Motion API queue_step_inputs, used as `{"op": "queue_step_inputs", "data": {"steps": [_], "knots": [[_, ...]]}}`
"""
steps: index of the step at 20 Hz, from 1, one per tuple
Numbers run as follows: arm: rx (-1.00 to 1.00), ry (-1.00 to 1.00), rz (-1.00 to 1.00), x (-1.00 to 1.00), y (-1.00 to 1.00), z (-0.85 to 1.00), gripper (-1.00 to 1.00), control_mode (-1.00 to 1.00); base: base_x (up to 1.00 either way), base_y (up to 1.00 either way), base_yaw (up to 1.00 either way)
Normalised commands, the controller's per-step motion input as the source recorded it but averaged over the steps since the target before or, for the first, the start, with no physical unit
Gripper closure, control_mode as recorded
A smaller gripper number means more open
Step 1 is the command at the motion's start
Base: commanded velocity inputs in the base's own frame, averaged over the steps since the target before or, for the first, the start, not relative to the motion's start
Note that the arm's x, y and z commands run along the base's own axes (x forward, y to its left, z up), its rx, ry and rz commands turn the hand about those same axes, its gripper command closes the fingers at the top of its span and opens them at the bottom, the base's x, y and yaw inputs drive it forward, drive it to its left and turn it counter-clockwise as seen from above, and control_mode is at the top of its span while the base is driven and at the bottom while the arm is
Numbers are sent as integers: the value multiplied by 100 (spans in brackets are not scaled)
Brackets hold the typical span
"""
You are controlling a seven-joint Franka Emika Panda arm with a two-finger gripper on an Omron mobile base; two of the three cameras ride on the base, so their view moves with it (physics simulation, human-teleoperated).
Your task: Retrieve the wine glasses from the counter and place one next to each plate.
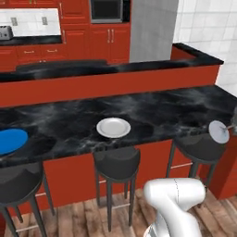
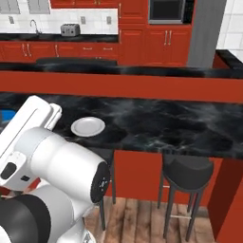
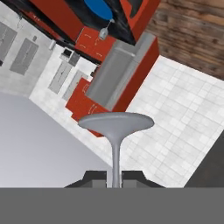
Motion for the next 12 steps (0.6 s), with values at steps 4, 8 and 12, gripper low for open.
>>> {"op": "queue_step_inputs", "data": {"steps": [4,8,12], "knots": [[0,0,0,0,0,0,100,100,94,-2,15],[0,0,0,0,0,0,100,100,97,0,10],[0,0,0,0,0,0,100,100,59,-17,31]]}}
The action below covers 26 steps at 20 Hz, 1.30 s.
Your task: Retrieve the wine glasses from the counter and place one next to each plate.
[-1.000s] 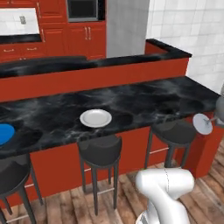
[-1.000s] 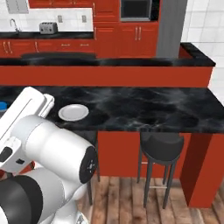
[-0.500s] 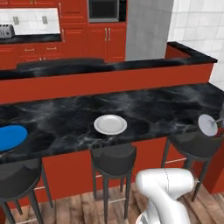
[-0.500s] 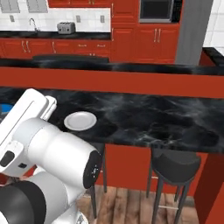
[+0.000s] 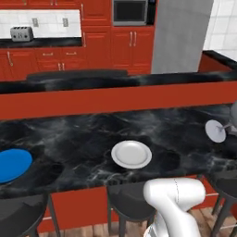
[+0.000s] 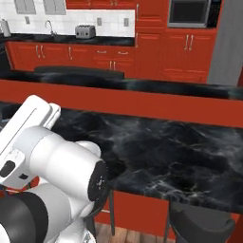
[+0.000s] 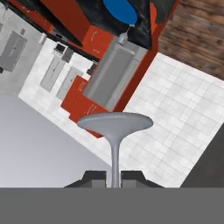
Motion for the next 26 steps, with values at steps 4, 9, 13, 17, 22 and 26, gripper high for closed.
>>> {"op": "queue_step_inputs", "data": {"steps": [4,9,13,17,22,26], "knots": [[0,0,0,0,0,0,100,100,38,-37,52],[0,0,0,0,0,0,100,100,19,-38,39],[0,0,0,0,0,0,100,100,45,-35,17],[0,0,0,0,0,0,100,100,58,-30,8],[0,1,3,30,-36,-17,100,-100,28,-16,2],[0,1,6,45,-64,-43,100,-100,0,0,0]]}}
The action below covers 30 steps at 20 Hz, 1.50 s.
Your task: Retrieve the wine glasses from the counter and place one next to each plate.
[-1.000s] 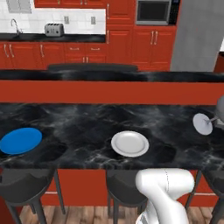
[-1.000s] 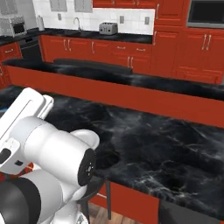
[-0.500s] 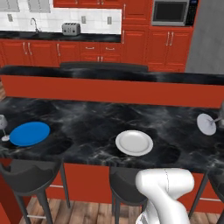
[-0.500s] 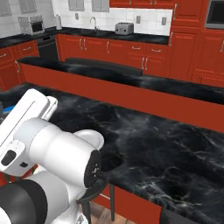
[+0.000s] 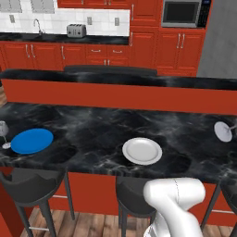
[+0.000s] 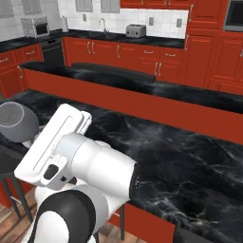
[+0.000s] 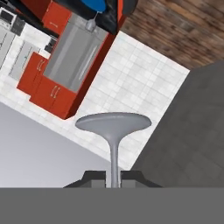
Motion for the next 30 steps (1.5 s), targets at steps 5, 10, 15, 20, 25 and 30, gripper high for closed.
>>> {"op": "queue_step_inputs", "data": {"steps": [5,10,15,20,25,30], "knots": [[-2,0,3,50,-41,-41,100,-100,0,0,0],[-7,0,0,52,-8,-39,100,-100,0,0,0],[-8,1,0,52,0,-46,100,-100,0,0,0],[-7,15,0,57,0,-59,100,-100,0,0,0],[-3,24,0,42,0,-50,100,-100,0,0,0],[-1,11,-3,21,0,-35,100,-100,0,0,0]]}}
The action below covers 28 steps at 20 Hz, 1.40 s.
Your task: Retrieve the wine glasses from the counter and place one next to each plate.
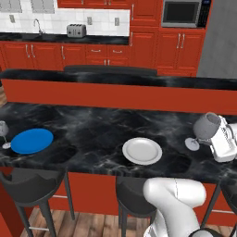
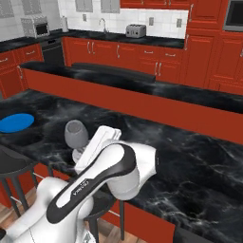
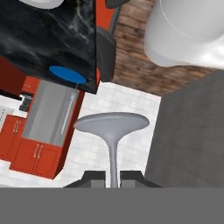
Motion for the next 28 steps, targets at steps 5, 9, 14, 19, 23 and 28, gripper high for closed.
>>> {"op": "queue_step_inputs", "data": {"steps": [5,9,14,19,23,28], "knots": [[-2,0,-3,16,0,-24,100,-100,0,0,0],[-5,0,-4,17,0,-27,100,-100,0,0,0],[-5,0,-5,27,-4,-33,100,-100,0,0,0],[-2,0,-2,30,-17,-27,100,-100,0,0,0],[-1,1,-2,18,-24,-23,100,-100,0,0,0],[-2,5,-5,13,-5,-27,100,-100,0,0,0]]}}
